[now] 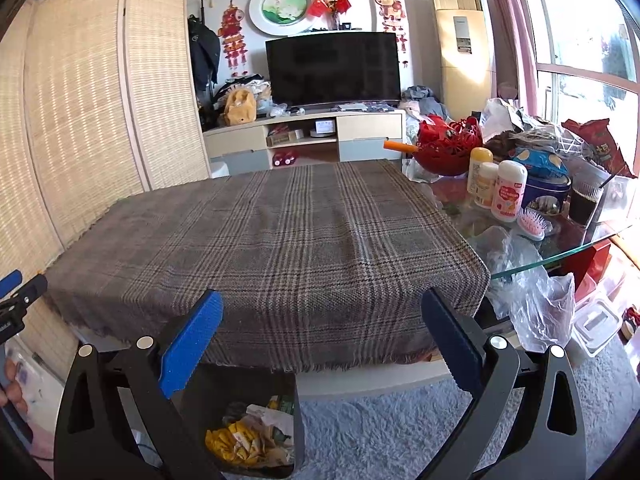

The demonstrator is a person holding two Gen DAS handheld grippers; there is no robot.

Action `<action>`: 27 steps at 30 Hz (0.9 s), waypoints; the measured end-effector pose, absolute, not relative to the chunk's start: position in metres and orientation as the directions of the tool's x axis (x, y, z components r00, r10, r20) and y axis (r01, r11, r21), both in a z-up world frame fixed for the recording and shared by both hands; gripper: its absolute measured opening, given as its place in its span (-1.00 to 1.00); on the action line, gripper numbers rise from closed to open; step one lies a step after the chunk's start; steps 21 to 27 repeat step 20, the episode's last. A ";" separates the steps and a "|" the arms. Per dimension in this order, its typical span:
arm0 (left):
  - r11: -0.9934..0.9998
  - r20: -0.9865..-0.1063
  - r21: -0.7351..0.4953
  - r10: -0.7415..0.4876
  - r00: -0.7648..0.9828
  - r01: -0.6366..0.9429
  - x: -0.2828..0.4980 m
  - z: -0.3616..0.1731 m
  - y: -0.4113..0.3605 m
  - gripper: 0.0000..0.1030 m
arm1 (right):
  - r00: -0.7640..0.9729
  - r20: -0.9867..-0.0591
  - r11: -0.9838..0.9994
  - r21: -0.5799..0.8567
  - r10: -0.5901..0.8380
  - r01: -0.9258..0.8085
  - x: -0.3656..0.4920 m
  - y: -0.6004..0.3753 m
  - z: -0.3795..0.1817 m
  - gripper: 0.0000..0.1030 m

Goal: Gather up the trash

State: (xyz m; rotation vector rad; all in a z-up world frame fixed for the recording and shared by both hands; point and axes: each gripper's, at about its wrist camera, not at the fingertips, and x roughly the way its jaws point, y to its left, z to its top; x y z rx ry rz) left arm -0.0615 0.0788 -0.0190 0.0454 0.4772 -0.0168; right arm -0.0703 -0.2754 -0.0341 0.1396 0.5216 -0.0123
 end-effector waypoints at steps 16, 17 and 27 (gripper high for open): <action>1.000 -0.478 0.010 0.000 0.879 0.005 -0.058 -0.021 0.086 0.84 | 0.859 -0.510 0.988 0.144 0.035 0.046 -0.068 -0.279 -0.037 0.94; 1.000 -0.480 0.007 -0.004 0.877 0.008 -0.057 -0.021 0.086 0.84 | 0.859 -0.511 0.989 0.144 0.034 0.046 -0.068 -0.279 -0.037 0.94; 1.000 -0.487 0.013 0.003 0.873 0.004 -0.056 -0.021 0.088 0.84 | 0.858 -0.513 0.989 0.144 0.035 0.046 -0.067 -0.279 -0.038 0.94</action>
